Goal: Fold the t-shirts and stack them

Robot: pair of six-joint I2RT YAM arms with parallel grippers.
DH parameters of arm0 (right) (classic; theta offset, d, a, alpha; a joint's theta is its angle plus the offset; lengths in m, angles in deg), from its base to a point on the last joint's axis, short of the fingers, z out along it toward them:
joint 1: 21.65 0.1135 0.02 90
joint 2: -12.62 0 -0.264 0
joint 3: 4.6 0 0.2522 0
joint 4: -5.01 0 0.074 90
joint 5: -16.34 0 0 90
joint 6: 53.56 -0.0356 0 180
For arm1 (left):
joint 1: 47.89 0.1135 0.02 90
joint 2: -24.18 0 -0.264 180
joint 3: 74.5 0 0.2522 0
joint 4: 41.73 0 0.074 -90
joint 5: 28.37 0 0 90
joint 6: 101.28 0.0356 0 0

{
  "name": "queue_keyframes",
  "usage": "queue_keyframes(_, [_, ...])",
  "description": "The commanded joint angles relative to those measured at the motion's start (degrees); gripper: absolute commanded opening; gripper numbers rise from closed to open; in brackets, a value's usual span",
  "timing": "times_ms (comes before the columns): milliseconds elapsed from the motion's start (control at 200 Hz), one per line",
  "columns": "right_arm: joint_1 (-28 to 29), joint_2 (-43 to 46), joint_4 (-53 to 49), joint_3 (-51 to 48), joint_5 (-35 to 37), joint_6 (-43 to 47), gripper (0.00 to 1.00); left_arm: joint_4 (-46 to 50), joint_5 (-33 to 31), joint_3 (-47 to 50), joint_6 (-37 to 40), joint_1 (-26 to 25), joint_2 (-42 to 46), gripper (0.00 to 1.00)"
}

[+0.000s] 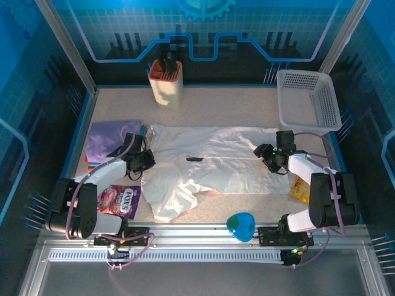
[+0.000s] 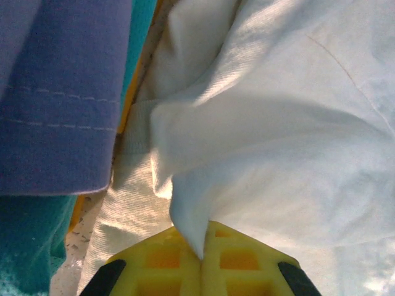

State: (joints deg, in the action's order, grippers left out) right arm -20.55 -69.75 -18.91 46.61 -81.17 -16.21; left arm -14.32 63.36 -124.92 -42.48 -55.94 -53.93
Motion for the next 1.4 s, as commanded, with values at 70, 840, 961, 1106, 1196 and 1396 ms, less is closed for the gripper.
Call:
queue_keyframes(70, [0.7,-1.8,2.1,-1.1,1.1,-2.9,0.65,1.6,-0.8,-1.6,0.3,-0.4,0.4,0.0])
queue_keyframes(840, [-4.4,-2.0,3.3,1.3,1.6,-0.7,0.51,2.1,-0.9,-1.6,0.4,-0.4,0.8,0.0])
queue_keyframes(961, [-5.1,-2.8,3.8,1.9,1.4,-0.3,0.48,2.0,-0.8,-1.5,0.3,-0.4,0.7,0.0])
queue_keyframes(1106, [-5.4,-3.5,4.3,2.3,1.2,-0.1,0.42,2.3,-0.8,-1.7,0.5,-0.4,1.0,0.0])
queue_keyframes(1196, [-5.6,-3.6,4.6,2.4,1.2,0.2,0.31,2.6,-1.0,-1.7,0.6,-0.4,1.3,0.0])
queue_keyframes(1396, [-6.1,-3.7,3.8,2.9,1.4,1.6,0.15,4.1,1.4,-3.5,-0.7,-0.4,1.9,0.0])
